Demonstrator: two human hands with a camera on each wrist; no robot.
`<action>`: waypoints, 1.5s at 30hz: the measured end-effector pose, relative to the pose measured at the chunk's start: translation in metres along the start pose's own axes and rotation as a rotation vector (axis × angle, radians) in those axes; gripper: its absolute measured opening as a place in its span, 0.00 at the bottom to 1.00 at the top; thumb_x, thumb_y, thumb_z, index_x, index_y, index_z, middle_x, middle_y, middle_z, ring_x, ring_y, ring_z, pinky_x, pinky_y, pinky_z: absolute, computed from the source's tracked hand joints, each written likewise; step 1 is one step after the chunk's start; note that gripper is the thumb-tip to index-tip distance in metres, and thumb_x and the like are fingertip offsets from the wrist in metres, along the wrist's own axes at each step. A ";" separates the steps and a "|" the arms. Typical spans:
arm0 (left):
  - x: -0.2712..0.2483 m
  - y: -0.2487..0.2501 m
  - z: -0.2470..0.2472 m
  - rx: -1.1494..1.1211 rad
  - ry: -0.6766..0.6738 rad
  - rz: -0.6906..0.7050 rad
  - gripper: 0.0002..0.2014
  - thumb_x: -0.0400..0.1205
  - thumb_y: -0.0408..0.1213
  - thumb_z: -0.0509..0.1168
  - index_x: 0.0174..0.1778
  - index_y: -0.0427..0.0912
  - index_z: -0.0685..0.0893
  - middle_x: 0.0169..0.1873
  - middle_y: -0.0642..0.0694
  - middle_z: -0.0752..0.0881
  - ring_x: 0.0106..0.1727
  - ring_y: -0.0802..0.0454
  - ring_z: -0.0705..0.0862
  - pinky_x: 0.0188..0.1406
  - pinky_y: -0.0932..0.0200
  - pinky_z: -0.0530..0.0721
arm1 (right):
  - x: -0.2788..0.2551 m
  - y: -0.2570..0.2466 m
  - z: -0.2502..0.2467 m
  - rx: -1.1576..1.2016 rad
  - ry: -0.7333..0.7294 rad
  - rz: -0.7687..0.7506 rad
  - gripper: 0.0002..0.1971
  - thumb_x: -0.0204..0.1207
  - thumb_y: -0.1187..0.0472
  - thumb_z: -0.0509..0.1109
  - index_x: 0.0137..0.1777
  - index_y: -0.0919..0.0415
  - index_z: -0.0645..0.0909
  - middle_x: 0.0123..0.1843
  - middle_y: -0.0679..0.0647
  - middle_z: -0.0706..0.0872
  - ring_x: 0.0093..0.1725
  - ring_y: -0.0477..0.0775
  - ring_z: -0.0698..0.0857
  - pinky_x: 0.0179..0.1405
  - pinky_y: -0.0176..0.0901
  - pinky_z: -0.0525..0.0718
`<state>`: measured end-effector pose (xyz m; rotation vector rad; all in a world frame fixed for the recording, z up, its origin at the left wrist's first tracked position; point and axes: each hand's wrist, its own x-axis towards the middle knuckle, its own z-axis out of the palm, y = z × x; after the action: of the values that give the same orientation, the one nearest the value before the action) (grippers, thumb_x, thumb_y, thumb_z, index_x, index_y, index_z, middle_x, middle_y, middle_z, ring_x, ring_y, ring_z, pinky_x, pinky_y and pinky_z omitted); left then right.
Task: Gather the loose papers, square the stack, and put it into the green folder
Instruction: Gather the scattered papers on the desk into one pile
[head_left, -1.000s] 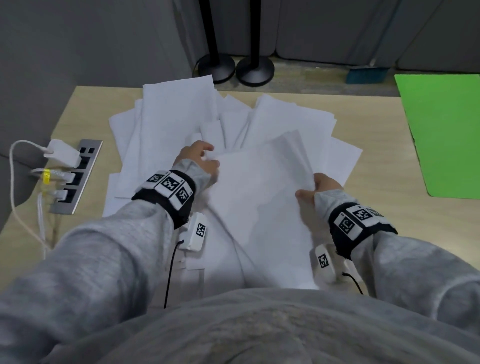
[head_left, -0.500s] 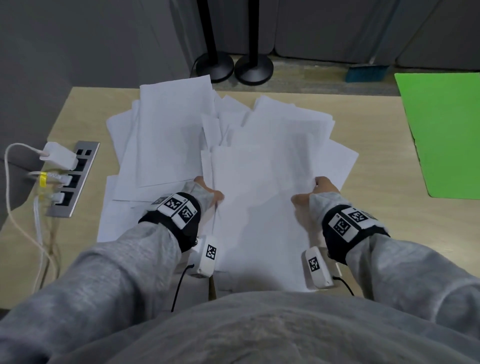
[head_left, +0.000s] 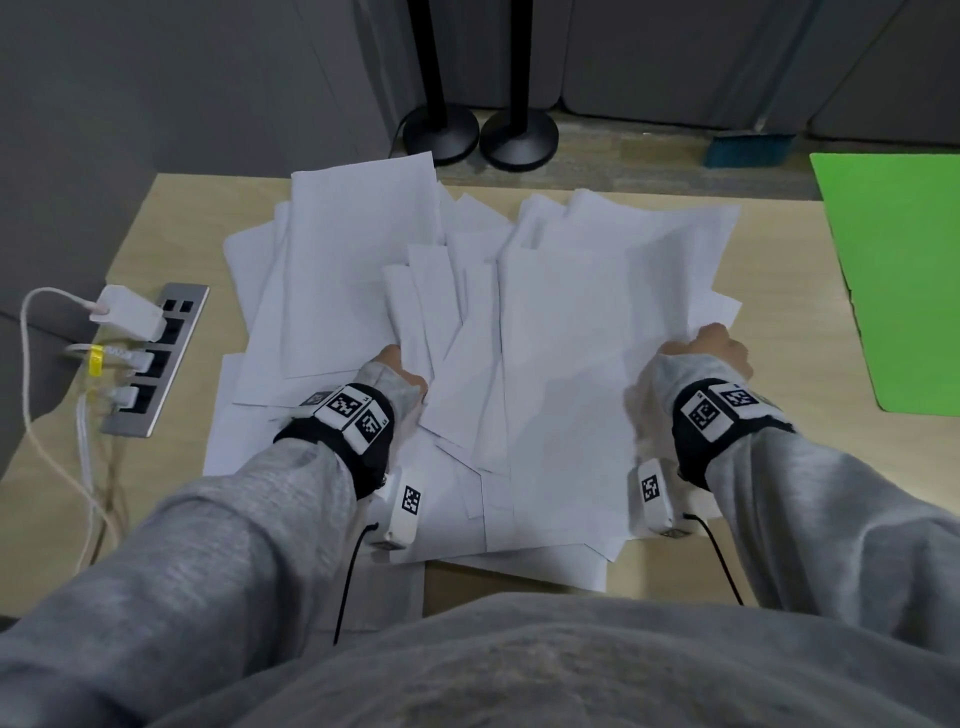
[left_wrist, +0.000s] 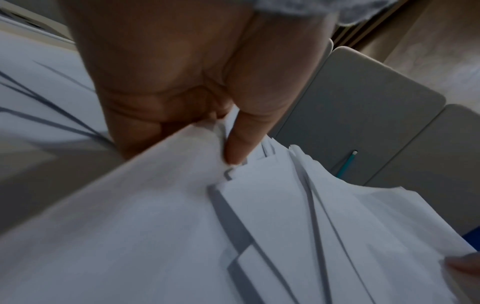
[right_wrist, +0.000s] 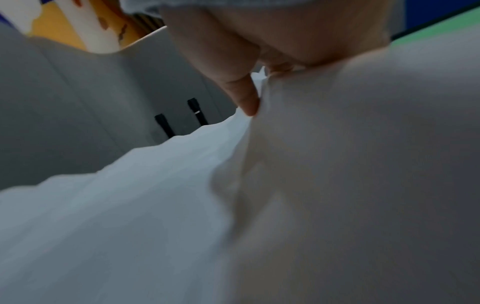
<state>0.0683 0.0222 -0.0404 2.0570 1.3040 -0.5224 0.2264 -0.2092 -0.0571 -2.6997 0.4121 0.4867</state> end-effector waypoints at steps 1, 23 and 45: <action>0.002 0.001 0.000 -0.036 -0.005 -0.007 0.24 0.83 0.34 0.61 0.74 0.33 0.67 0.70 0.33 0.76 0.70 0.37 0.75 0.65 0.52 0.74 | 0.002 -0.003 -0.001 0.007 -0.019 -0.045 0.17 0.78 0.62 0.62 0.65 0.65 0.73 0.65 0.66 0.77 0.65 0.68 0.77 0.64 0.55 0.75; -0.026 -0.015 0.001 -0.112 -0.123 0.105 0.25 0.73 0.46 0.74 0.63 0.39 0.79 0.57 0.41 0.86 0.59 0.43 0.83 0.56 0.64 0.75 | -0.015 0.025 -0.006 0.347 -0.432 -0.117 0.46 0.63 0.44 0.79 0.77 0.57 0.60 0.66 0.61 0.81 0.67 0.65 0.79 0.70 0.56 0.73; -0.098 -0.006 -0.058 -0.638 0.149 0.320 0.38 0.46 0.56 0.79 0.50 0.38 0.86 0.46 0.39 0.89 0.47 0.40 0.89 0.56 0.42 0.86 | -0.098 0.012 -0.090 0.922 -0.096 -0.625 0.15 0.70 0.66 0.75 0.56 0.55 0.82 0.39 0.45 0.87 0.36 0.38 0.86 0.36 0.27 0.82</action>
<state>0.0206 0.0007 0.0608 1.7217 1.0141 0.1807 0.1589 -0.2340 0.0554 -1.7549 -0.2120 0.1646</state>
